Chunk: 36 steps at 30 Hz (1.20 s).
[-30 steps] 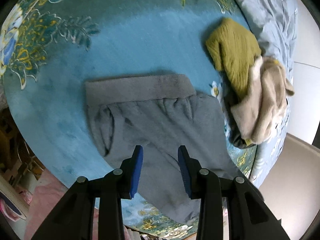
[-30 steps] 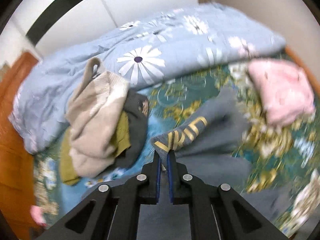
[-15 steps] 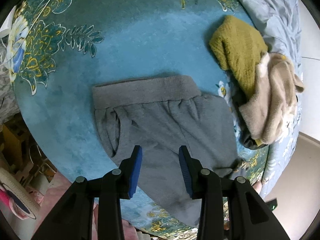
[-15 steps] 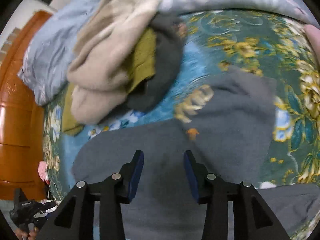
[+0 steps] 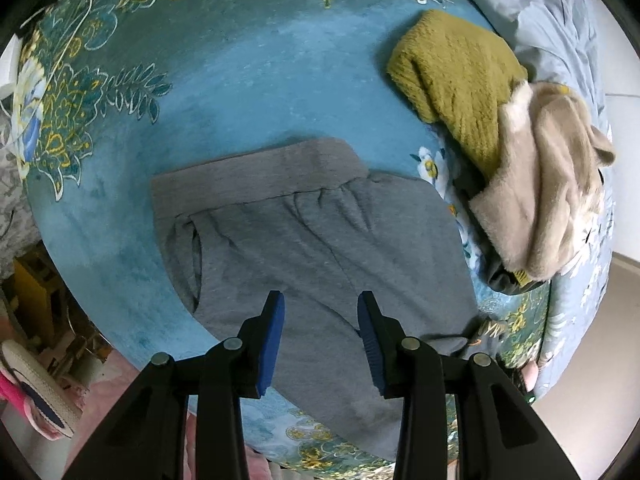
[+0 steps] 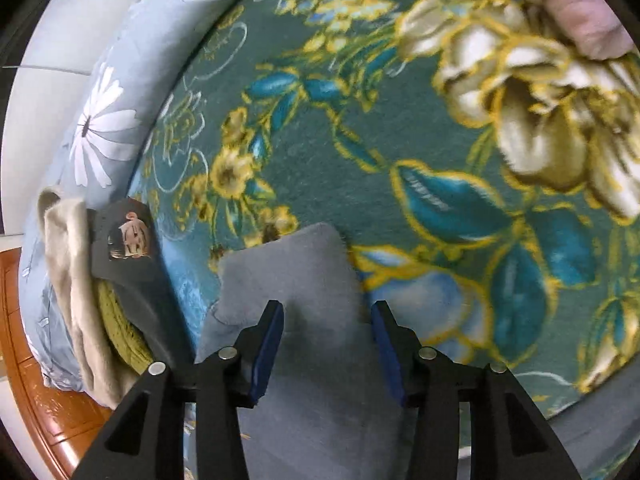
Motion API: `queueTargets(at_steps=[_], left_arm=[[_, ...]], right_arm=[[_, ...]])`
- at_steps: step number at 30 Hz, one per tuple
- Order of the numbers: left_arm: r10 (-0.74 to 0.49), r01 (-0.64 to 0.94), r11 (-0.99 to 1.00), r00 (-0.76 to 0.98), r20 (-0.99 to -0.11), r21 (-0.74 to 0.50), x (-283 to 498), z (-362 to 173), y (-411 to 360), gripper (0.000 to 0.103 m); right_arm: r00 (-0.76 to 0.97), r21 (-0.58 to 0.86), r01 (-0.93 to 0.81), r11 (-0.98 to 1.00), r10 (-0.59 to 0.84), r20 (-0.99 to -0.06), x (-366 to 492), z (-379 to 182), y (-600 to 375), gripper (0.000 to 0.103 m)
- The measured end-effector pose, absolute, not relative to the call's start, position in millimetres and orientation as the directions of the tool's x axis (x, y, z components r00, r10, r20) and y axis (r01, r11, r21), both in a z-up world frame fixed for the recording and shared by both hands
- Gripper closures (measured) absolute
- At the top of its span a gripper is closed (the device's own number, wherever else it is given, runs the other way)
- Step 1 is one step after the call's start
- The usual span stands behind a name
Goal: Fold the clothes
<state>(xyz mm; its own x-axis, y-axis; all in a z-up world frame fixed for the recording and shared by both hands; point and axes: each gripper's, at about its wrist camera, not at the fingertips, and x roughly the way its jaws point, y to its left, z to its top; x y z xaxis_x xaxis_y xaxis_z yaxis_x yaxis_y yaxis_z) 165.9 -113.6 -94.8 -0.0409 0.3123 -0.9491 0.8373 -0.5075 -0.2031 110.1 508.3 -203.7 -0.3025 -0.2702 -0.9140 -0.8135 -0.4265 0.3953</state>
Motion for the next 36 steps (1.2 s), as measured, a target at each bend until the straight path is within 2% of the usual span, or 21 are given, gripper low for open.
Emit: queueTargets(at_steps=[1, 3, 4, 6, 8, 11, 14, 17, 18, 20, 22, 23, 24, 28, 31, 33, 35, 36], left_arm=[[0.31, 0.835, -0.512, -0.038, -0.95, -0.2, 164, -96, -112, 0.064], [0.311, 0.831, -0.519, -0.034, -0.95, -0.199, 160, -98, -106, 0.064], [0.312, 0.829, -0.523, -0.032, -0.95, -0.199, 158, -99, -104, 0.064], [0.321, 0.821, -0.533, -0.028, -0.947, -0.205, 154, -102, -98, 0.064], [0.331, 0.808, -0.549, -0.026, -0.943, -0.215, 149, -104, -91, 0.064], [0.341, 0.787, -0.573, -0.021, -0.94, -0.226, 144, -106, -81, 0.064], [0.341, 0.78, -0.584, -0.015, -0.94, -0.225, 145, -107, -78, 0.064], [0.34, 0.789, -0.576, -0.005, -0.94, -0.213, 151, -108, -80, 0.064], [0.339, 0.795, -0.569, -0.007, -0.941, -0.211, 154, -108, -82, 0.064], [0.339, 0.806, -0.551, -0.02, -0.941, -0.216, 158, -106, -87, 0.064], [0.335, 0.816, -0.533, -0.04, -0.942, -0.224, 160, -102, -94, 0.064], [0.333, 0.821, -0.521, -0.057, -0.941, -0.234, 161, -99, -99, 0.064], [0.332, 0.825, -0.509, -0.077, -0.94, -0.248, 162, -96, -105, 0.064], [0.318, 0.836, -0.466, -0.148, -0.936, -0.291, 161, -91, -133, 0.064], [0.335, 0.845, -0.435, -0.169, -0.927, -0.311, 156, -106, -156, 0.063], [0.346, 0.85, -0.415, -0.183, -0.92, -0.324, 153, -116, -171, 0.058], [0.356, 0.855, -0.394, -0.197, -0.914, -0.337, 149, -126, -186, 0.047], [0.361, 0.857, -0.384, -0.204, -0.91, -0.344, 148, -131, -193, 0.046]], right_arm=[[-0.291, 0.39, -0.814, -0.43, -0.28, -0.915, 106, -206, 507, 0.06], [-0.278, 0.387, -0.807, -0.446, -0.292, -0.915, 104, -206, 507, 0.084], [-0.299, 0.406, -0.802, -0.438, -0.294, -0.908, 108, -202, 511, 0.09], [-0.342, 0.441, -0.79, -0.426, -0.29, -0.894, 117, -192, 522, 0.092], [-0.402, 0.459, -0.772, -0.441, -0.222, -0.889, 135, -168, 542, 0.092], [-0.44, 0.397, -0.803, -0.445, -0.007, -0.898, 184, -128, 588, 0.092], [-0.359, 0.293, -0.886, -0.361, 0.133, -0.924, 229, -122, 633, 0.092], [-0.303, 0.258, -0.918, -0.301, 0.115, -0.946, 251, -138, 655, 0.092], [-0.291, 0.247, -0.92, -0.304, 0.109, -0.951, 252, -142, 655, 0.088], [-0.27, 0.228, -0.923, -0.31, 0.098, -0.958, 252, -146, 653, 0.088], [-0.254, 0.199, -0.926, -0.321, 0.139, -0.957, 249, -136, 649, 0.075], [-0.247, 0.181, -0.928, -0.325, 0.174, -0.953, 250, -128, 646, 0.057], [-0.244, 0.169, -0.929, -0.33, 0.2, -0.949, 251, -121, 643, 0.049], [-0.235, 0.111, -0.918, -0.381, 0.296, -0.926, 253, -89, 611, 0.049], [-0.244, 0.122, -0.88, -0.46, 0.216, -0.946, 251, -86, 566, 0.049], [-0.226, 0.118, -0.845, -0.521, 0.149, -0.963, 248, -88, 530, 0.049], [-0.227, 0.139, -0.817, -0.56, 0.09, -0.97, 246, -89, 494, 0.049], [-0.222, 0.146, -0.809, -0.57, 0.066, -0.973, 246, -90, 475, 0.049]])
